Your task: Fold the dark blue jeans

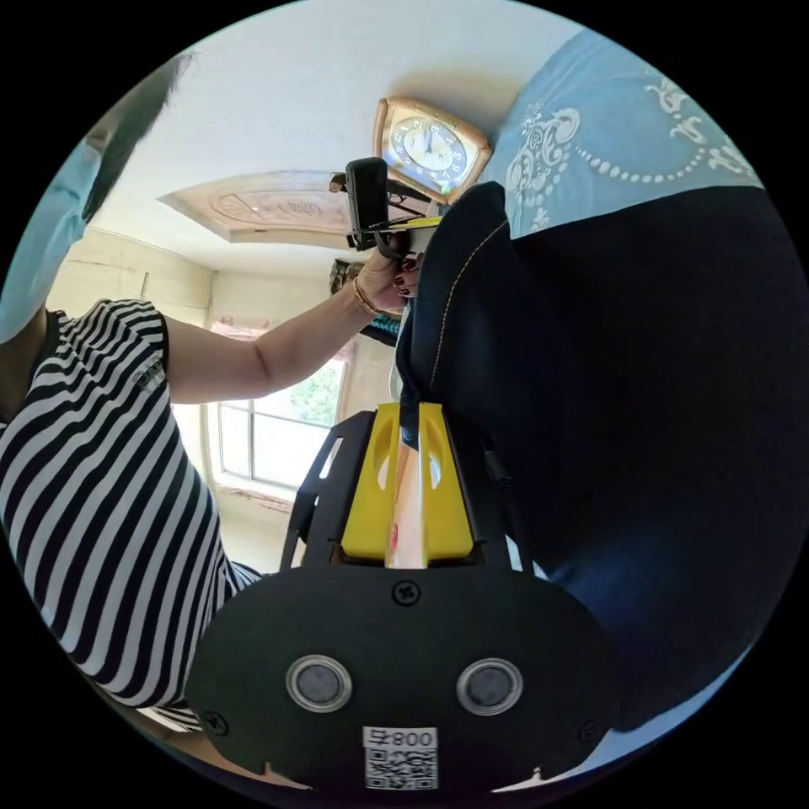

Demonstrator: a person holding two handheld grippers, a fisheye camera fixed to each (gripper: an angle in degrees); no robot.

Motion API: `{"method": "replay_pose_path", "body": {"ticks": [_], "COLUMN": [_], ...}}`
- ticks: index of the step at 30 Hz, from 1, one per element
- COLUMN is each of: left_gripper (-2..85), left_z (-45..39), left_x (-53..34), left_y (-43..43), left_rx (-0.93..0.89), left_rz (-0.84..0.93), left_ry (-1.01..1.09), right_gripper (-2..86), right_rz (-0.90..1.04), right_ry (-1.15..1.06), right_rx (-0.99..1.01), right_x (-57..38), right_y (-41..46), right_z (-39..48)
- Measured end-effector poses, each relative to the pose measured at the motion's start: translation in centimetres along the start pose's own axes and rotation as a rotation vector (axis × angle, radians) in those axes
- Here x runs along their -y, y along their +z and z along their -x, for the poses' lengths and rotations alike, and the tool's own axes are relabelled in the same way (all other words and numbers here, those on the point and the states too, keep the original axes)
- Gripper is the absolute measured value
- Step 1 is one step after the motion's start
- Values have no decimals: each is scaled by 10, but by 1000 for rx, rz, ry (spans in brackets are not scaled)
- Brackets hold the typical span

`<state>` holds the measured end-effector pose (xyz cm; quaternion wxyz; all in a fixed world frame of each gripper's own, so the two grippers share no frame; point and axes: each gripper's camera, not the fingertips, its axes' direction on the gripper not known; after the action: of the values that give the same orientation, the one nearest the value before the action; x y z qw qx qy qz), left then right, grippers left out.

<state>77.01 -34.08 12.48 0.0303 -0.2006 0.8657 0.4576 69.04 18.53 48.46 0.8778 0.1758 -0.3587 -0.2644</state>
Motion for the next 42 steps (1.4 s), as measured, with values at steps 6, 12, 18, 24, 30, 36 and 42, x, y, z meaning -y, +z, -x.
{"method": "replay_pose_path", "body": {"ticks": [6, 12, 18, 24, 30, 36, 42], "left_gripper": [54, 67, 95, 77, 32, 23, 13], "left_z": [-14, -53, -130, -170, -193, -216, -217], "left_x": [-58, -137, -175, -192, -220, -261, -295], "left_y": [-27, -65, -51, -23, -26, -31, -16], "left_rx": [30, 63, 7, 24, -58, -112, -121], "left_rz": [-59, -299, -373, -403, -489, -568, -596], "left_ry": [-198, -434, -506, -562, -621, -745, -900], "right_gripper": [64, 65, 72, 73, 52, 28, 6], "right_rz": [138, 323, 304, 314, 505, 589, 556], "right_ry": [12, -27, -132, -338, -423, -511, -497], "right_rx": [-30, 50, -168, -549, -714, -784, -819], "right_x": [28, 39, 78, 142, 166, 161, 165], "right_y": [64, 120, 110, 122, 191, 237, 250], "right_z": [-10, 15, 55, 79, 79, 103, 123]}}
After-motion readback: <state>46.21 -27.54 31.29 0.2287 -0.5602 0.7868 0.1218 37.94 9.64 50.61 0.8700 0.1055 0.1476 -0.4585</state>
